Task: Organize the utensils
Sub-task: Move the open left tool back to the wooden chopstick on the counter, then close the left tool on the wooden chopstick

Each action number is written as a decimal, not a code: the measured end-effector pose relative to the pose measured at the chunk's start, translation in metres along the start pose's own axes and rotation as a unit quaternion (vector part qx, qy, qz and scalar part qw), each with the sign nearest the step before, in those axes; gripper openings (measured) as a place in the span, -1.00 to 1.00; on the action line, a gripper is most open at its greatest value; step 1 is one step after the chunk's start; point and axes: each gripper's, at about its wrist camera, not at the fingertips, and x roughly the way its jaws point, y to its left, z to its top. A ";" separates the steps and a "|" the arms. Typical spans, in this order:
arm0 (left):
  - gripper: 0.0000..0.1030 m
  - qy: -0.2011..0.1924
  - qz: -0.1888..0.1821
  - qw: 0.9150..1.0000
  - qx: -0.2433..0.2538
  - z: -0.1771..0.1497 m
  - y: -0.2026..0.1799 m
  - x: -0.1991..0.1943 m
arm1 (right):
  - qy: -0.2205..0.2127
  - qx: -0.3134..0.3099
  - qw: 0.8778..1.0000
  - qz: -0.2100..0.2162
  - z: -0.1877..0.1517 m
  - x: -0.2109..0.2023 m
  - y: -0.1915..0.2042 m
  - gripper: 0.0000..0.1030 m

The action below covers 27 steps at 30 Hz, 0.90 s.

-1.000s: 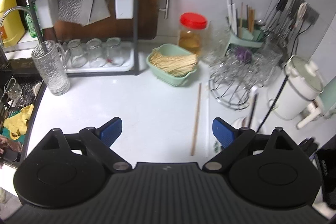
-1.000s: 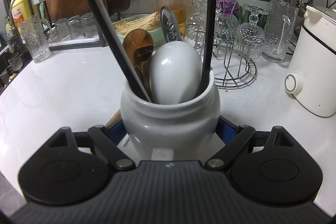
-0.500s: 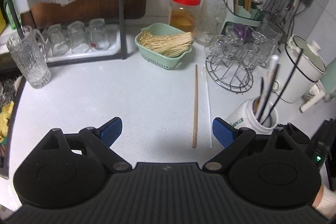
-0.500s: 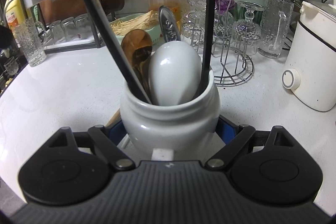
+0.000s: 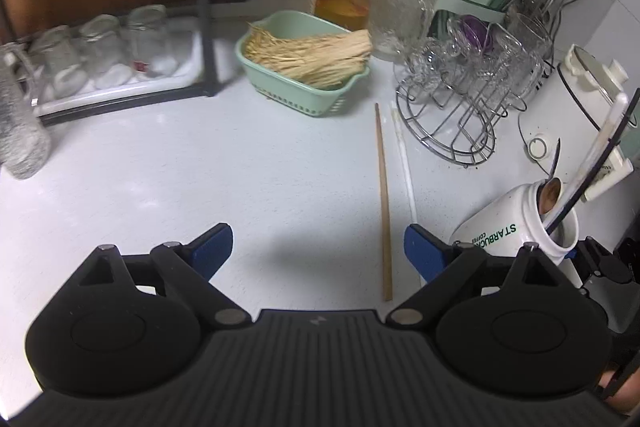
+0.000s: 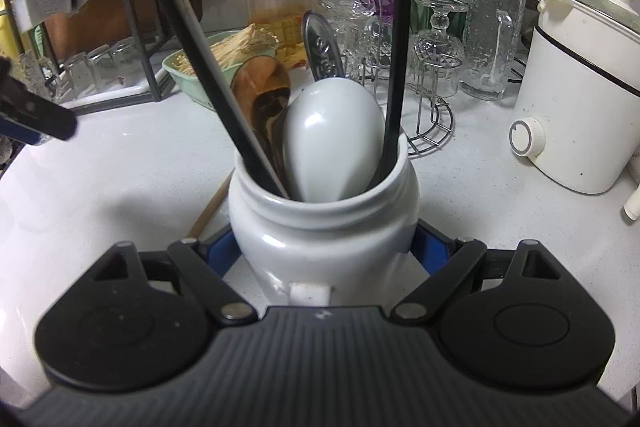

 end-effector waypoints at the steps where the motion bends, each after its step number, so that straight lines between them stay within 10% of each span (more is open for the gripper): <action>1: 0.84 0.003 -0.004 1.000 -0.001 0.002 0.001 0.006 | 0.001 0.001 1.000 -0.001 0.001 0.000 0.000 0.76; 10: 0.73 0.049 -0.032 0.998 0.031 0.001 -0.013 0.061 | 0.004 0.019 0.999 -0.028 0.005 0.005 -0.005 0.76; 20: -0.25 0.103 -0.068 0.988 0.096 -0.027 -0.045 0.098 | 0.010 0.034 0.999 -0.038 0.006 0.005 -0.007 0.76; 27: -0.51 0.076 -0.025 0.986 0.147 -0.037 -0.064 0.099 | 0.010 0.037 0.998 -0.044 0.008 0.007 -0.005 0.77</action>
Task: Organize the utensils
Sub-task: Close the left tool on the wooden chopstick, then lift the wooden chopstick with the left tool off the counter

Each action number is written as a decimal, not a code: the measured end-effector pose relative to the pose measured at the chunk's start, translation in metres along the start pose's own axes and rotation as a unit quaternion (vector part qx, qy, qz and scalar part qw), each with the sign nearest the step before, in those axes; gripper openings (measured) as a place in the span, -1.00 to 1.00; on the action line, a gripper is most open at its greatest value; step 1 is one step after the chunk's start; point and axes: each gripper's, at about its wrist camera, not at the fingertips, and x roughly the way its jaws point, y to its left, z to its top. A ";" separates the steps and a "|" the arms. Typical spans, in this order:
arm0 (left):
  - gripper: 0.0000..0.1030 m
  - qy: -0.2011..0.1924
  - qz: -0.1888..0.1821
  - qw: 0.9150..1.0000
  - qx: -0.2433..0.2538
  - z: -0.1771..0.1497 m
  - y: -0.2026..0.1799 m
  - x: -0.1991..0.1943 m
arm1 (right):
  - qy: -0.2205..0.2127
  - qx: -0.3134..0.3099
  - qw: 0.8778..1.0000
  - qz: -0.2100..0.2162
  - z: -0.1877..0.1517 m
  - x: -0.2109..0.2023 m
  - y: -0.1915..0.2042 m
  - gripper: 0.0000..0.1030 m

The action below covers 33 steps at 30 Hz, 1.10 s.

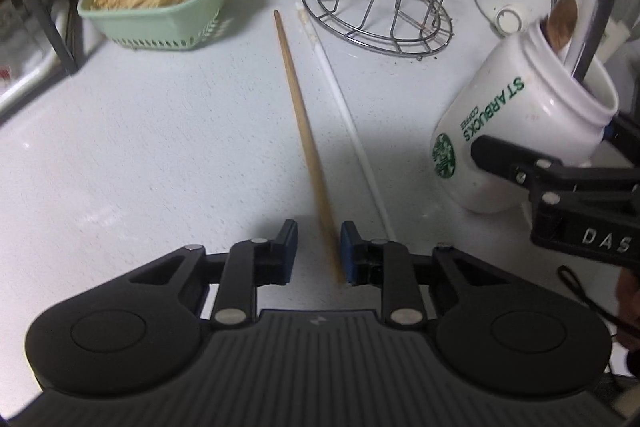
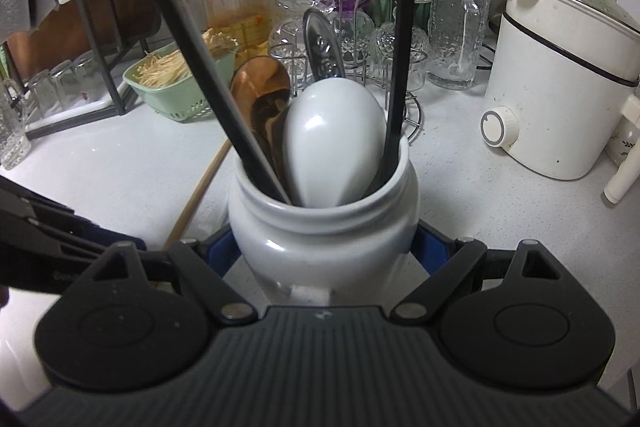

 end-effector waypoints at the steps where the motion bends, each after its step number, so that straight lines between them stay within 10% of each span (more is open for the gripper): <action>1: -0.52 0.000 0.006 1.000 0.004 0.000 -0.002 0.000 | -0.001 0.001 1.000 0.000 0.000 0.000 0.000 0.77; 8: -0.84 0.001 0.043 0.999 -0.004 -0.002 -0.004 0.000 | -0.007 0.000 1.000 -0.001 -0.002 0.000 -0.001 0.76; 33: -0.85 -0.006 0.087 0.993 -0.075 -0.064 -0.013 -0.064 | -0.008 -0.052 0.998 0.045 -0.008 -0.008 0.006 0.76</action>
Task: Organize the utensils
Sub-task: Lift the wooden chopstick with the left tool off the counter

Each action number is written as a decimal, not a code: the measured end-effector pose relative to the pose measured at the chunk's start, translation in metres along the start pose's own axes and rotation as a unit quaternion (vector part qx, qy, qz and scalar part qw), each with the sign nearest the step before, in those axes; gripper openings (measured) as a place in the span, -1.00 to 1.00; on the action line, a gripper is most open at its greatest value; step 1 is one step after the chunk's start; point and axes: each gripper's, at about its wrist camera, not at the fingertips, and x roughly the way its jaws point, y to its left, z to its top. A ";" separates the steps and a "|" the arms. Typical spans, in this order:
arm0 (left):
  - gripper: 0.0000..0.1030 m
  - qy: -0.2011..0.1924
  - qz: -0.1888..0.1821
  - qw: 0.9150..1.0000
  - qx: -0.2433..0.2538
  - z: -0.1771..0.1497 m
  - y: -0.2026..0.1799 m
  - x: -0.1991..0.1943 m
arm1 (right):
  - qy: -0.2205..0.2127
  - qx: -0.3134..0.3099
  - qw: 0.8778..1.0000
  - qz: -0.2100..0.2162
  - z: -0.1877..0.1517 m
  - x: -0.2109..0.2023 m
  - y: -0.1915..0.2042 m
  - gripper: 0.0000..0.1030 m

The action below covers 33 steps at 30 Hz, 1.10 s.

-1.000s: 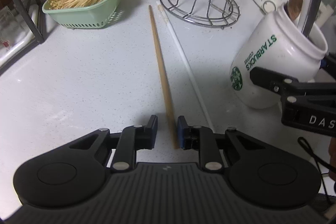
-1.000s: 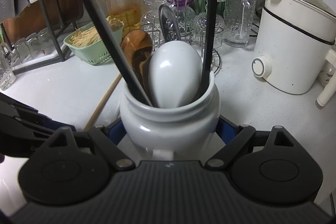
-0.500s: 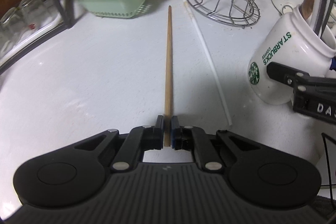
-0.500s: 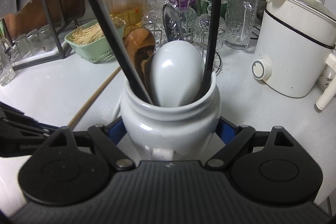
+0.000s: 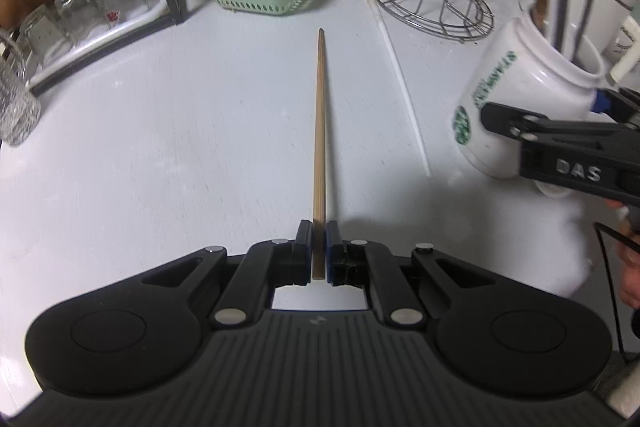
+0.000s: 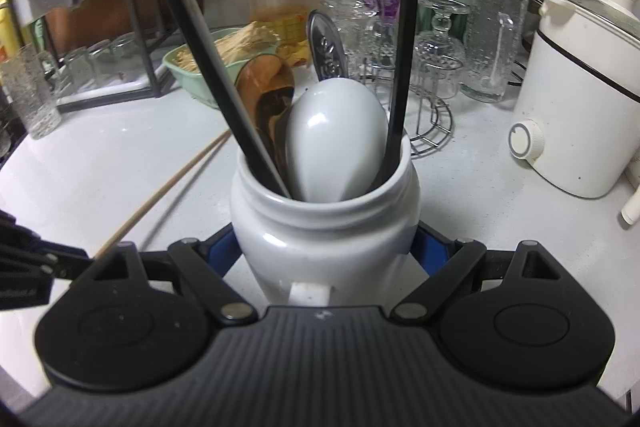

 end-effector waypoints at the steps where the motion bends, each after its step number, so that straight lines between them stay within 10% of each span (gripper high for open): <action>1: -0.85 0.001 -0.003 1.000 -0.003 -0.003 -0.001 -0.003 | 0.000 -0.003 1.000 0.002 0.000 0.000 0.000 0.76; 13: -0.85 0.027 -0.051 0.991 -0.119 -0.049 0.003 -0.034 | -0.003 -0.024 0.999 0.029 -0.004 -0.003 -0.003 0.76; 33: -0.85 0.076 -0.076 0.981 -0.163 -0.096 -0.025 -0.035 | -0.002 -0.052 0.997 0.062 -0.009 -0.010 -0.005 0.76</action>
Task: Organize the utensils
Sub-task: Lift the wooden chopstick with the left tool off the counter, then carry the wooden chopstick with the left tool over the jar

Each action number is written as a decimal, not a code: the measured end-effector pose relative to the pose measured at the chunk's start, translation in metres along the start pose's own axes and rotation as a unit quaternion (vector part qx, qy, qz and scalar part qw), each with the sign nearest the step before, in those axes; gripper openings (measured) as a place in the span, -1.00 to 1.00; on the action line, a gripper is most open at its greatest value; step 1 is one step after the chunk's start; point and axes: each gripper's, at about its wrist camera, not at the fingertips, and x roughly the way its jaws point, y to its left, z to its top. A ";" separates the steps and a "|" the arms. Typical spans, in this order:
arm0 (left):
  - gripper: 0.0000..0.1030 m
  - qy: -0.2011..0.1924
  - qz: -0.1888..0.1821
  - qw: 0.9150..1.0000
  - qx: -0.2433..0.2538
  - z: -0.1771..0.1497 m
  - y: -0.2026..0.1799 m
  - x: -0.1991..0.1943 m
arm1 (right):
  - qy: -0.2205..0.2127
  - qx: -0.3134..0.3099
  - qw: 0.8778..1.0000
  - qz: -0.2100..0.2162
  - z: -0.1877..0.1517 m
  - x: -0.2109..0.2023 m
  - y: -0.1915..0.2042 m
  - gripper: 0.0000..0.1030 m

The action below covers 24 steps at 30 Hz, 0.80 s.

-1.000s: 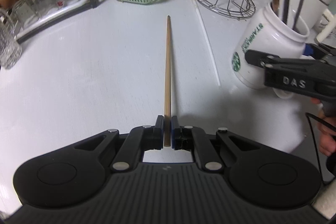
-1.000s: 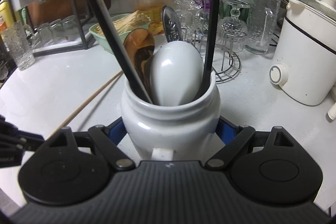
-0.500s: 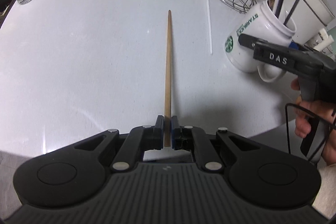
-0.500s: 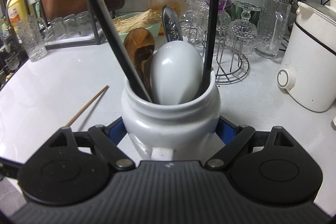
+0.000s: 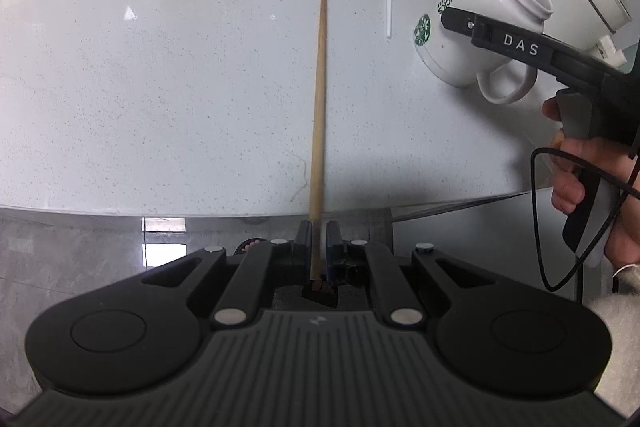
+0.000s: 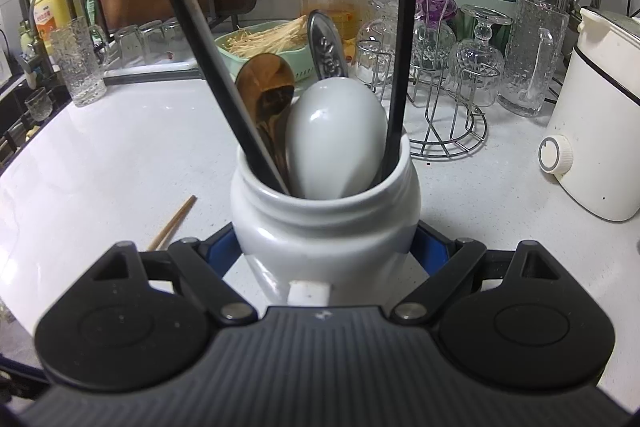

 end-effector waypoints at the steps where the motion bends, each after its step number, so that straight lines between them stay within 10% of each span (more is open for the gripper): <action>1: -0.85 0.001 0.006 1.000 0.000 0.000 -0.001 0.002 | 0.000 -0.001 1.000 0.001 0.000 0.000 0.000 0.76; 4: -0.82 0.008 0.016 1.000 -0.011 -0.002 0.001 0.006 | 0.000 -0.003 1.000 0.002 0.000 0.000 -0.001 0.76; 9: -0.18 0.012 0.008 1.000 -0.028 -0.002 0.007 0.007 | 0.000 -0.001 1.000 0.001 0.000 0.000 0.000 0.76; 17: -0.25 0.045 -0.011 0.998 -0.048 0.001 0.017 0.025 | -0.002 0.000 1.000 0.000 0.000 0.000 0.001 0.76; 24: -0.84 0.047 -0.006 0.999 -0.020 0.008 0.011 0.021 | -0.005 0.004 1.000 -0.004 -0.002 -0.001 0.001 0.76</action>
